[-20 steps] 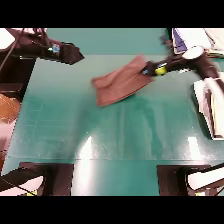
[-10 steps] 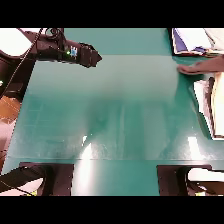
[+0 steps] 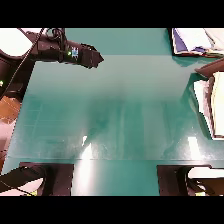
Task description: Fold the shirts.
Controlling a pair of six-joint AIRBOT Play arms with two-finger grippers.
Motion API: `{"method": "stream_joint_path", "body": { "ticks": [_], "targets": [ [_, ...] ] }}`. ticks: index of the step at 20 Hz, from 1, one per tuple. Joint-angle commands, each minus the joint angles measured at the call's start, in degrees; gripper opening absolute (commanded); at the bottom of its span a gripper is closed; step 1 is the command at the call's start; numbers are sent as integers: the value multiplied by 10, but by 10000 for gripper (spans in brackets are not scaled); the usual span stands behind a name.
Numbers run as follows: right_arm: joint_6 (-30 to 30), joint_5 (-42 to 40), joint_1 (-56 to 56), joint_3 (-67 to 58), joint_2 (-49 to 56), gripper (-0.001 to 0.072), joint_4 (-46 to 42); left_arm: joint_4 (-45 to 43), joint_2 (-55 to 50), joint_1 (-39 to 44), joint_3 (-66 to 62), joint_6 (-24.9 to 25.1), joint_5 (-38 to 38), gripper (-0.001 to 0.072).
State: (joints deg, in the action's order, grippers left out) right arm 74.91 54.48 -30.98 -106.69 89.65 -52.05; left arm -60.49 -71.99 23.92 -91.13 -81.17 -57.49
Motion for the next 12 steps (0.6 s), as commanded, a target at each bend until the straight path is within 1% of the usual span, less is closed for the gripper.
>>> {"method": "stream_joint_path", "body": {
  "ticks": [1, 2, 4, 7, 12],
  "targets": [
    [0, 27, -4, -94, 7, 17, 0, 1, 0, 0, 0, 0, -6, 24],
    [1, 41, -4, -117, 5, 17, 0, 1, 0, 0, 0, 0, -6, 24],
    [0, 54, -6, -120, -14, 17, -6, 1, 0, 0, 0, 0, -7, 24],
    [0, 56, -30, -55, -66, 17, -7, 1, 0, 0, 0, 2, -13, 24],
    [-28, 126, -99, 31, -138, 17, -7, 0, 0, 0, 0, 2, -27, 24]
  ]
}}
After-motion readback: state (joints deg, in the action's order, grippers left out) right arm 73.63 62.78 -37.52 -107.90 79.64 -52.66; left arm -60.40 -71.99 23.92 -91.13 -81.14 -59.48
